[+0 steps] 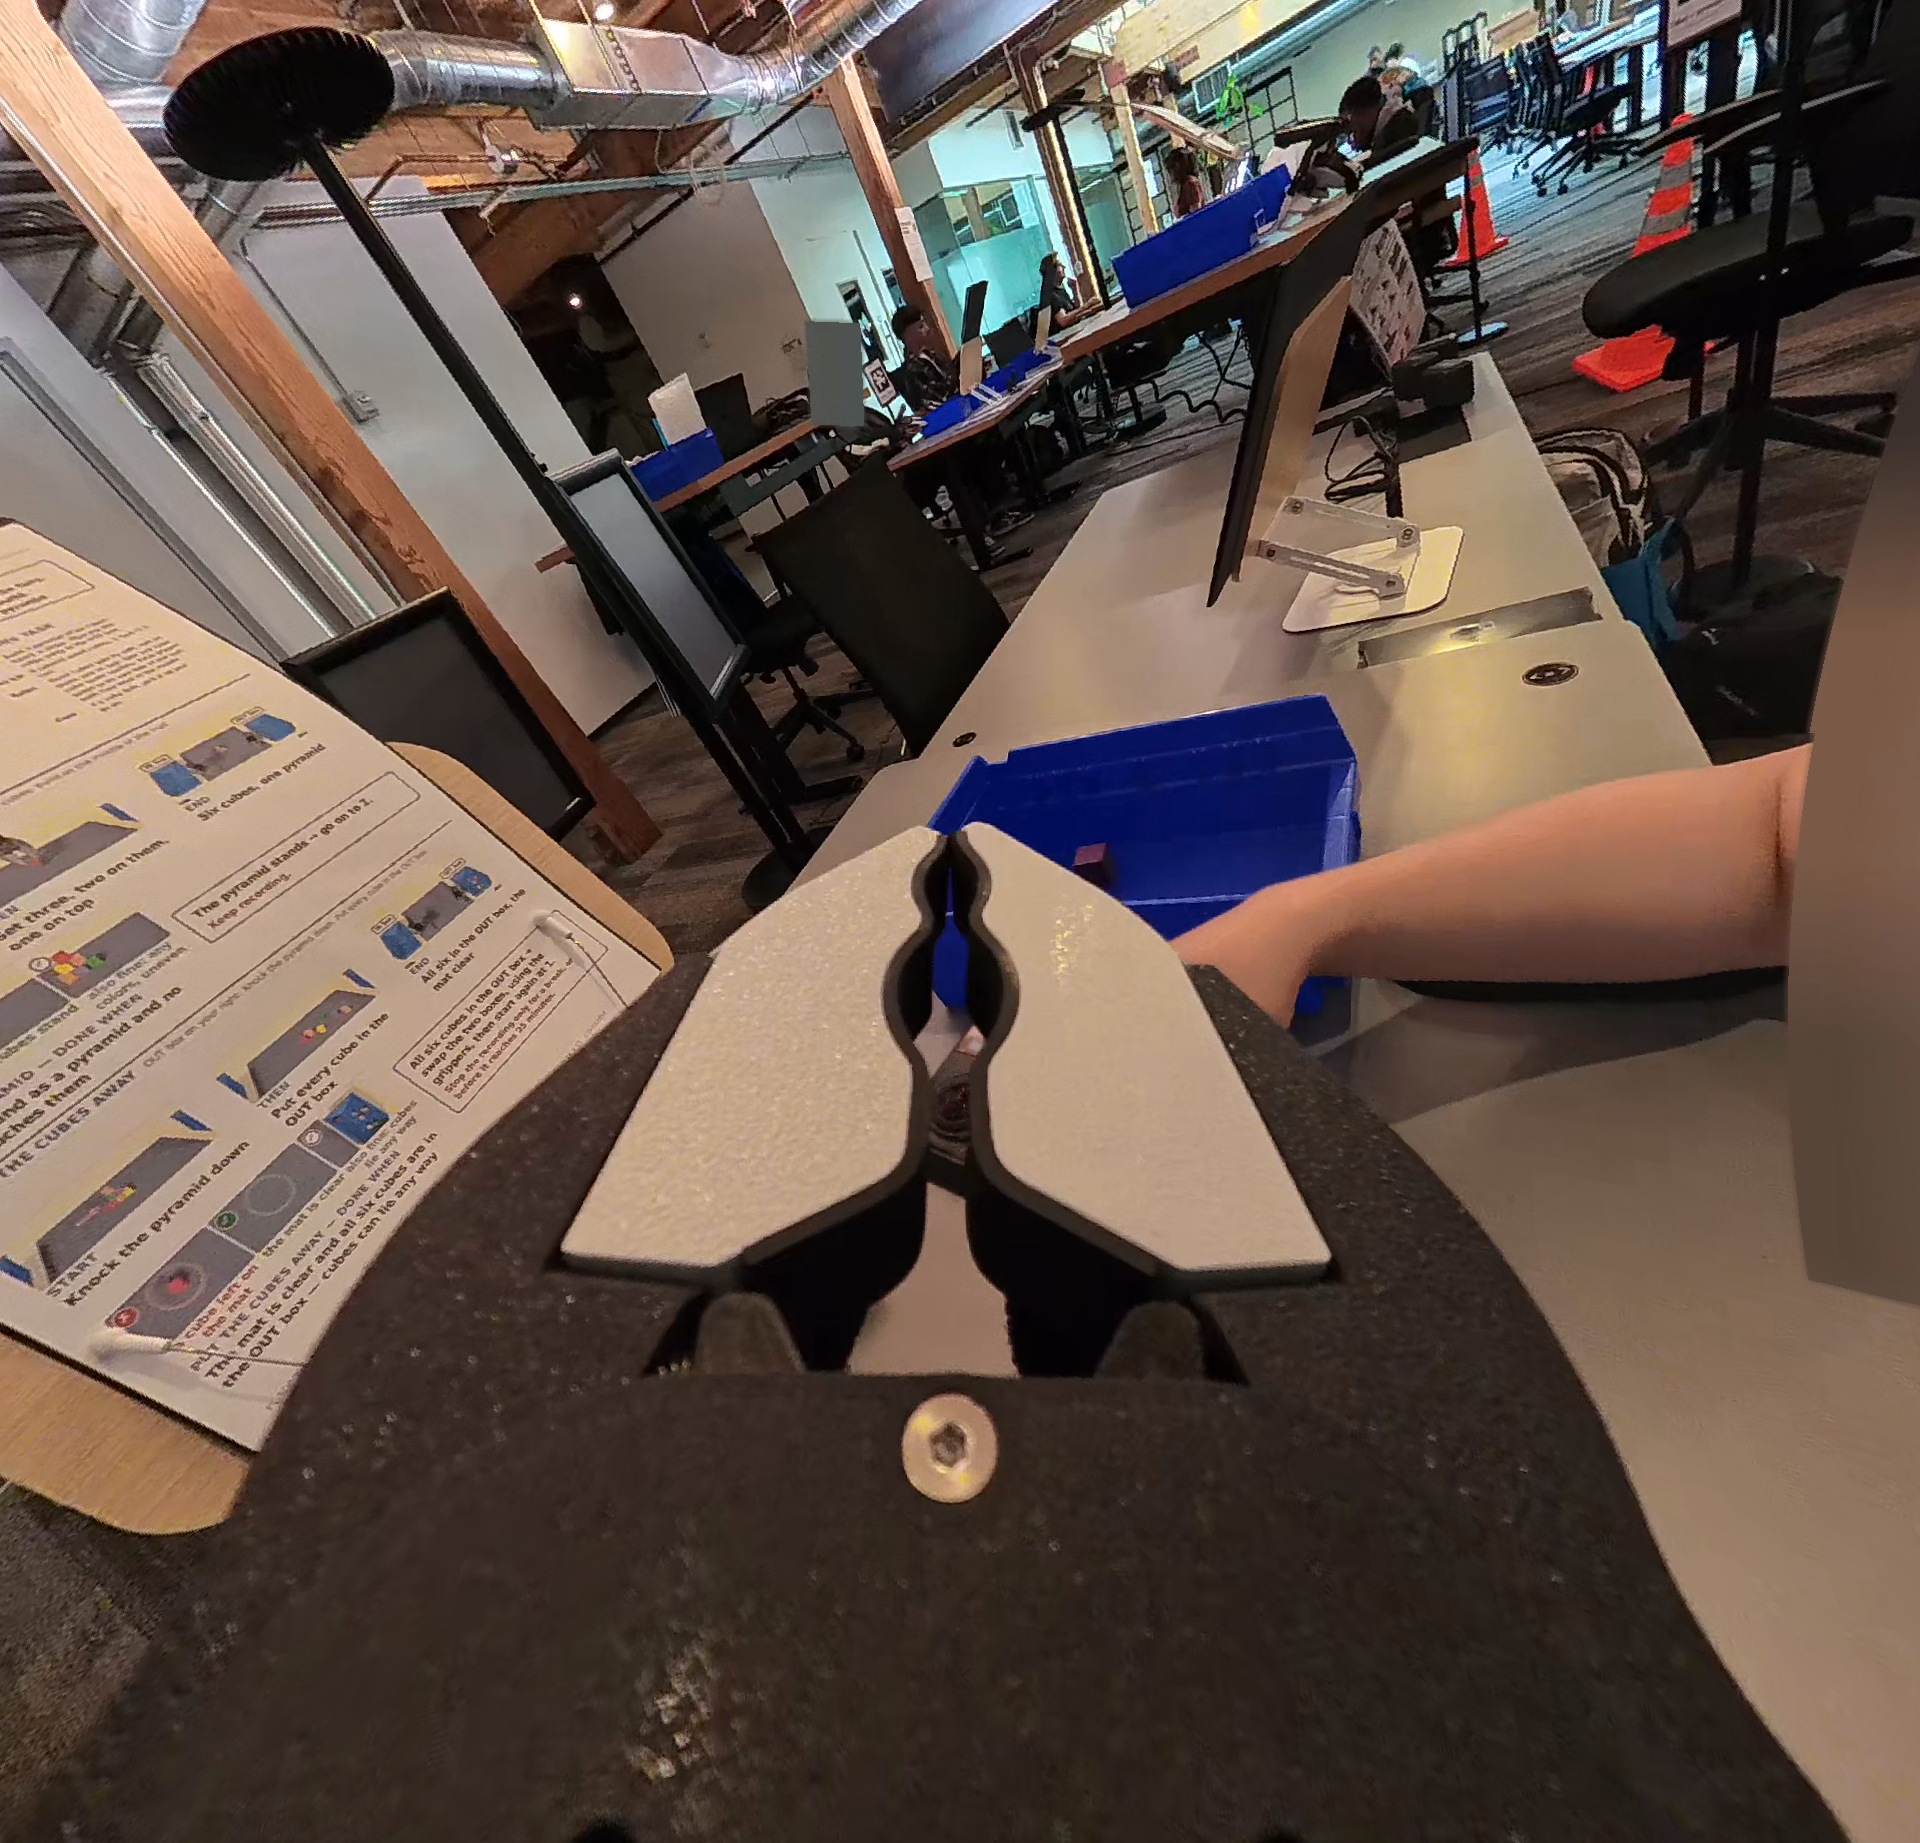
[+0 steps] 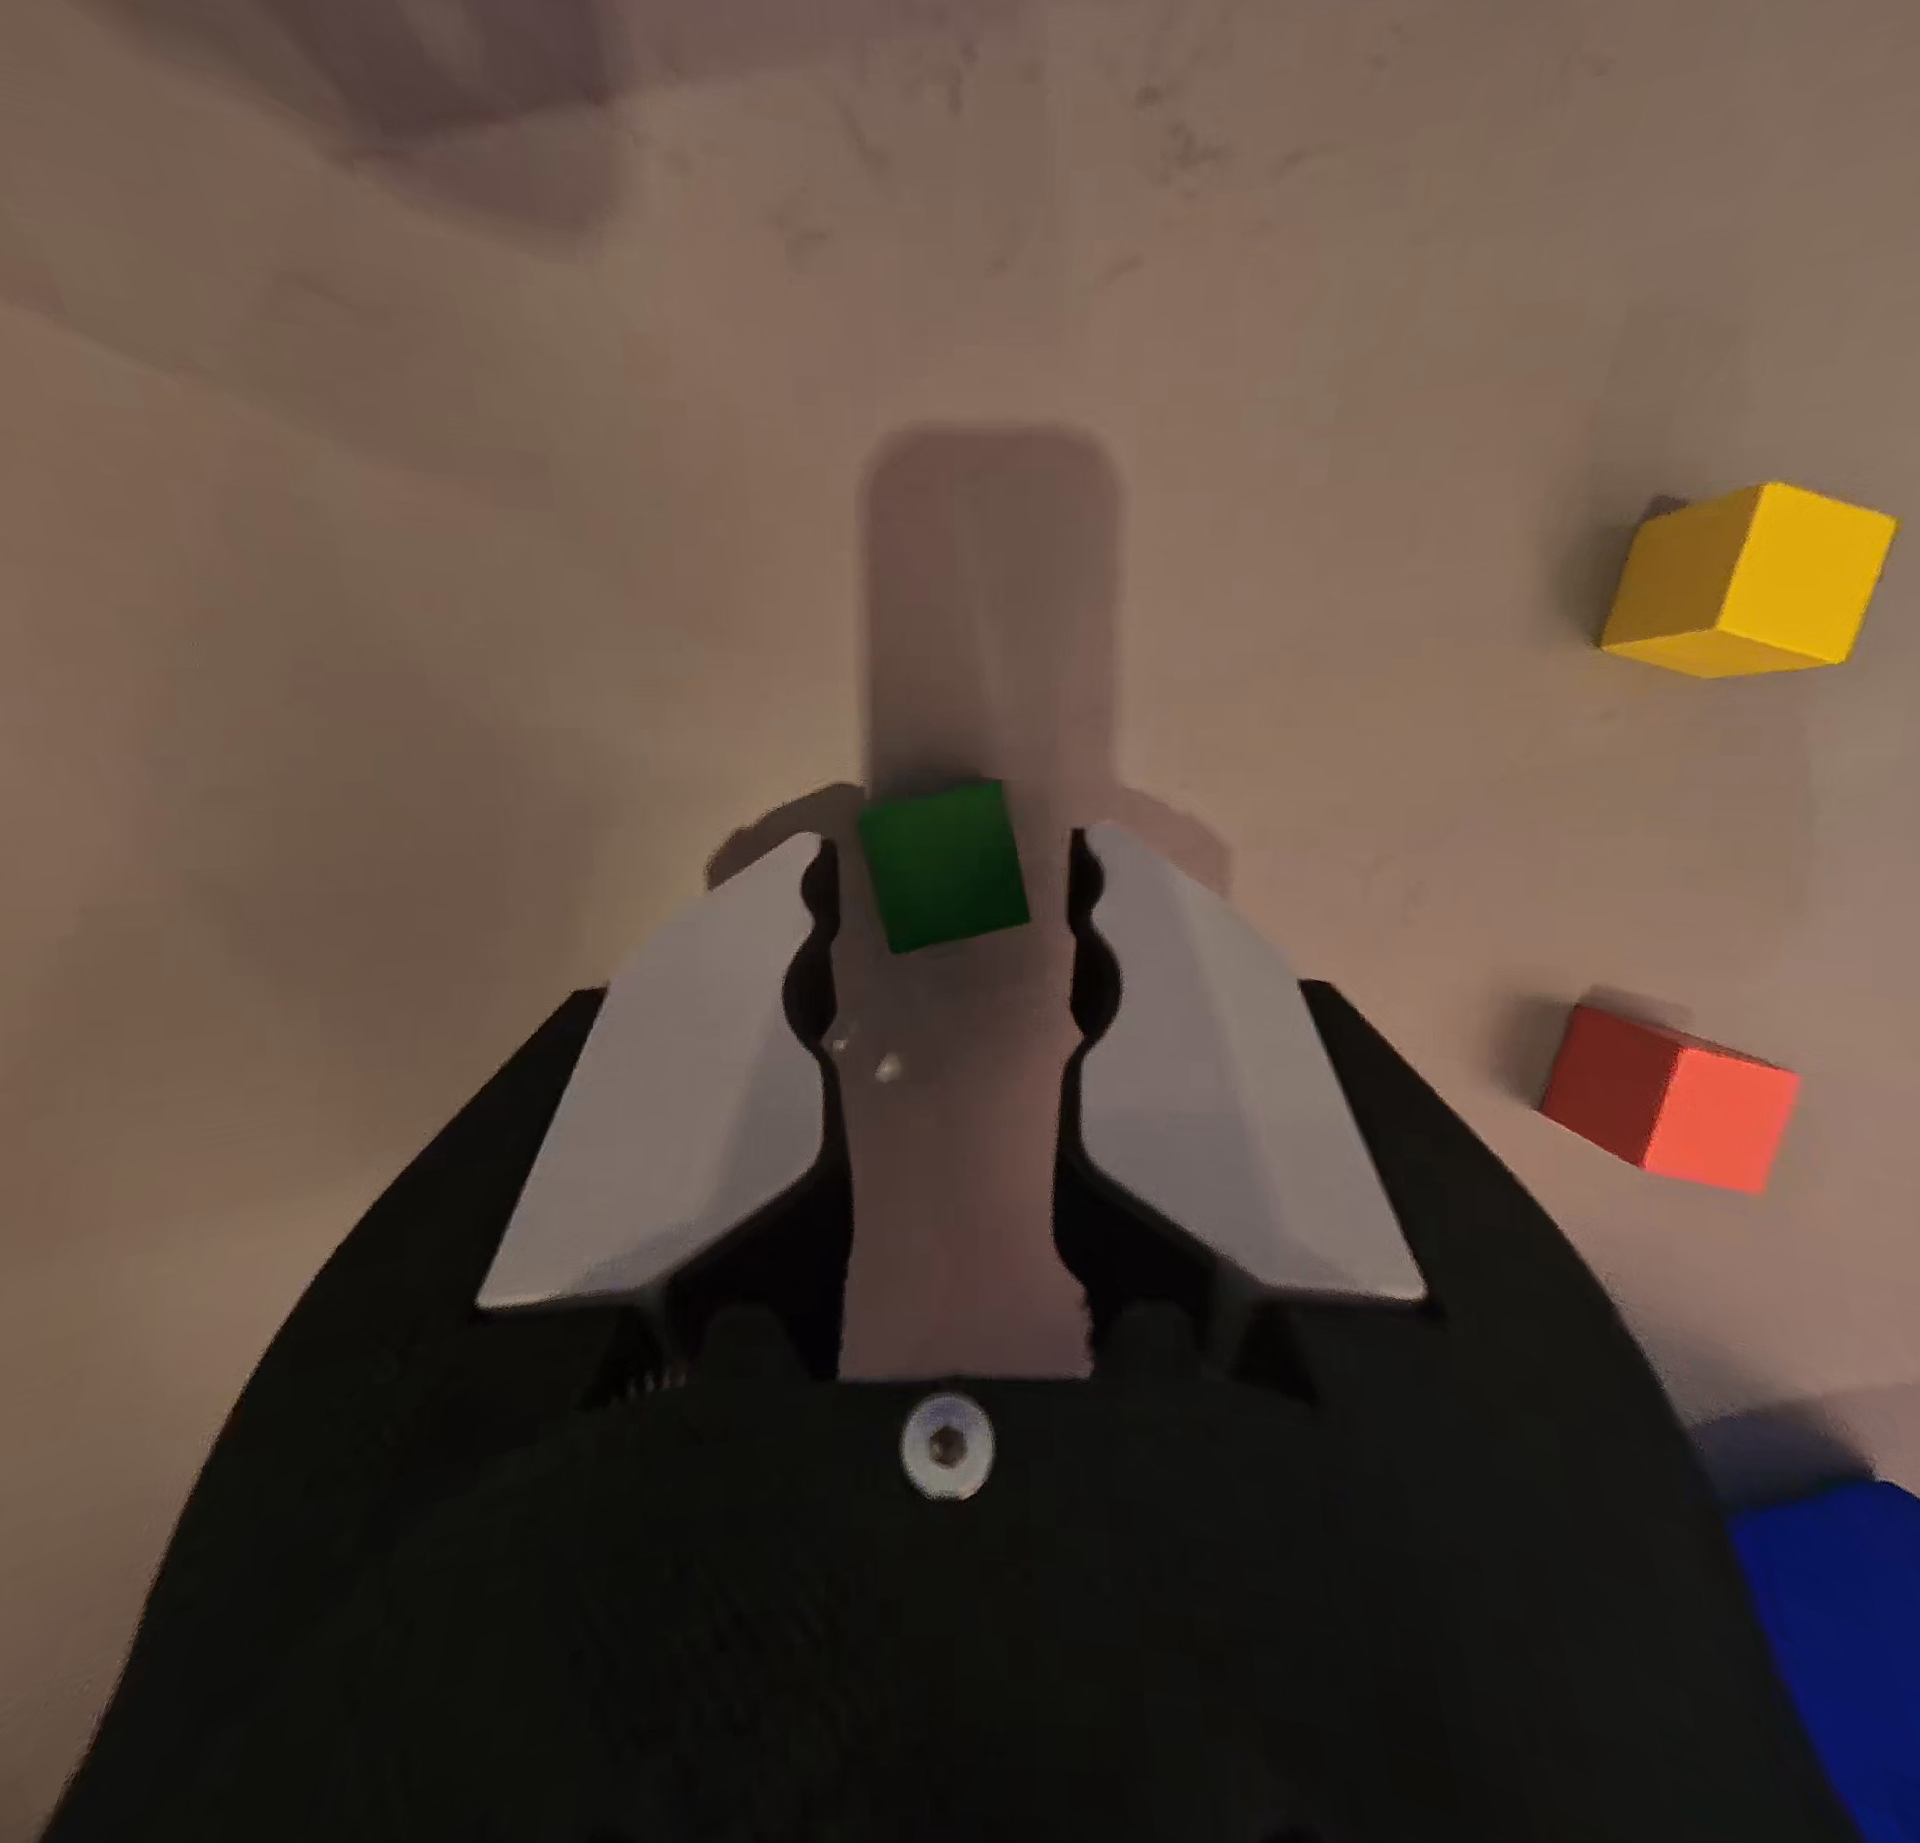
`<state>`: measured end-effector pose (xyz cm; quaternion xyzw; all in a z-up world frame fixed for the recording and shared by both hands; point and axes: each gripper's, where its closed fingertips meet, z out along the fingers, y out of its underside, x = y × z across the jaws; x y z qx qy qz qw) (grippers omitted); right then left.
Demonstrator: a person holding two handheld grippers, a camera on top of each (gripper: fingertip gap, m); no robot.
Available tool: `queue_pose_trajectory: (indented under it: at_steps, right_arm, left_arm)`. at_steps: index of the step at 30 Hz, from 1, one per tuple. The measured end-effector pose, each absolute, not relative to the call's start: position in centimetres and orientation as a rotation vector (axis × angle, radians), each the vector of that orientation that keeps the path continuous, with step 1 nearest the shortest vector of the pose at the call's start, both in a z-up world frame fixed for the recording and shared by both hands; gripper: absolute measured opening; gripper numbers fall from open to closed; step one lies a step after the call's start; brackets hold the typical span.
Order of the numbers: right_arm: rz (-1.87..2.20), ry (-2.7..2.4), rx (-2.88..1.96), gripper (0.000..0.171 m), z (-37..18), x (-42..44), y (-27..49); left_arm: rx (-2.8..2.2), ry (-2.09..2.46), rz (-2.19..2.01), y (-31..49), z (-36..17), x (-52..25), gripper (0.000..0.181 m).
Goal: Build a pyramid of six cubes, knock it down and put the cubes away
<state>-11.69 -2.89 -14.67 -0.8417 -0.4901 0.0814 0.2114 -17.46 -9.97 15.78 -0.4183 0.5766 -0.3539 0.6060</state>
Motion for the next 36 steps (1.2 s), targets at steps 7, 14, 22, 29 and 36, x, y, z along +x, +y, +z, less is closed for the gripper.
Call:
queue_pose_trajectory:
  at_steps: [7,14,22,29,36]
  right_arm:
    - [0.279,-1.215,-2.289,0.029,-9.7,-10.4,-2.3]
    - [0.122,-0.843,-2.298,0.029,-0.5,4.3,-5.2]
    - [0.268,-0.822,-2.682,0.031,-11.9,14.0,-7.9]
    - [0.284,-0.834,-2.763,0.032,-15.2,14.0,-7.0]
    - [0.083,-0.663,-2.590,0.043,-9.3,15.0,-4.8]
  left_arm:
    - [-0.963,1.328,-0.812,-10.0,16.0,-17.7,0.000]
    - [-0.954,1.313,-0.820,-10.1,16.4,-18.1,0.000]
    - [-0.965,1.341,-0.810,-10.3,15.7,-17.3,0.000]
    - [-0.981,1.359,-0.808,-10.2,15.1,-16.8,0.000]
    - [-0.975,1.362,-0.787,-10.2,15.1,-16.9,0.000]
